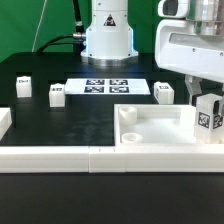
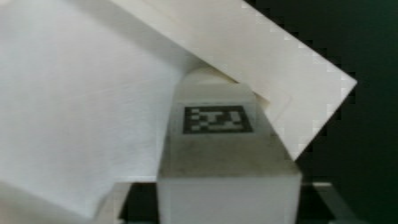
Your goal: Assemble one leg
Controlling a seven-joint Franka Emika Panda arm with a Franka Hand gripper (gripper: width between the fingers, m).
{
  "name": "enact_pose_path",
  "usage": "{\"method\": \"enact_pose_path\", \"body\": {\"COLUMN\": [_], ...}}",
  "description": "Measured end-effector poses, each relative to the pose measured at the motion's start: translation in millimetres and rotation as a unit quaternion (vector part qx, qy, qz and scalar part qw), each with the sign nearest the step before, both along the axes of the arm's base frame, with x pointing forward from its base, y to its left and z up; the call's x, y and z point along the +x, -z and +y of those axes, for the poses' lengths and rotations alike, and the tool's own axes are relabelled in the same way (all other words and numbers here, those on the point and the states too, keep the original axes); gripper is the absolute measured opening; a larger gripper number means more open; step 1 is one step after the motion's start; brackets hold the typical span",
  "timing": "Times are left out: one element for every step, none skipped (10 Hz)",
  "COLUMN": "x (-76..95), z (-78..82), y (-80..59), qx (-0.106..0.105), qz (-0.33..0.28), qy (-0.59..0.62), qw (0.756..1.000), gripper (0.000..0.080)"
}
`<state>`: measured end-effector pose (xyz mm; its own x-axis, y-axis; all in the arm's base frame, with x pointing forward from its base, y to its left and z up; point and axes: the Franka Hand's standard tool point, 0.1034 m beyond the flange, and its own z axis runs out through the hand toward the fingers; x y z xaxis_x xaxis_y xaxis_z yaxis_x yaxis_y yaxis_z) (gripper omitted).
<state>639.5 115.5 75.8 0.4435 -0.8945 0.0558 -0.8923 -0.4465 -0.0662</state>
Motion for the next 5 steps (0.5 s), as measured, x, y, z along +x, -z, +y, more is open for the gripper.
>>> {"method": "enact_pose_path", "body": {"x": [-1.0, -1.8, -2.0, -2.5, -2.8], "z": [-0.4, -0.5, -0.9, -1.0, -0.8], "y": [0.1, 0.0, 0.2, 0.3, 0.2], "qx": [0.007, 0.010, 0.015, 0.024, 0.026], "qz": [0.000, 0.001, 0.001, 0.002, 0.003], "qy": [0.075, 0.124, 0.160, 0.217, 0.234], "qw": [0.997, 0.992, 0.987, 0.976, 0.972], "gripper": [0.0292, 0.0292, 0.0292, 0.0292, 0.0292]}}
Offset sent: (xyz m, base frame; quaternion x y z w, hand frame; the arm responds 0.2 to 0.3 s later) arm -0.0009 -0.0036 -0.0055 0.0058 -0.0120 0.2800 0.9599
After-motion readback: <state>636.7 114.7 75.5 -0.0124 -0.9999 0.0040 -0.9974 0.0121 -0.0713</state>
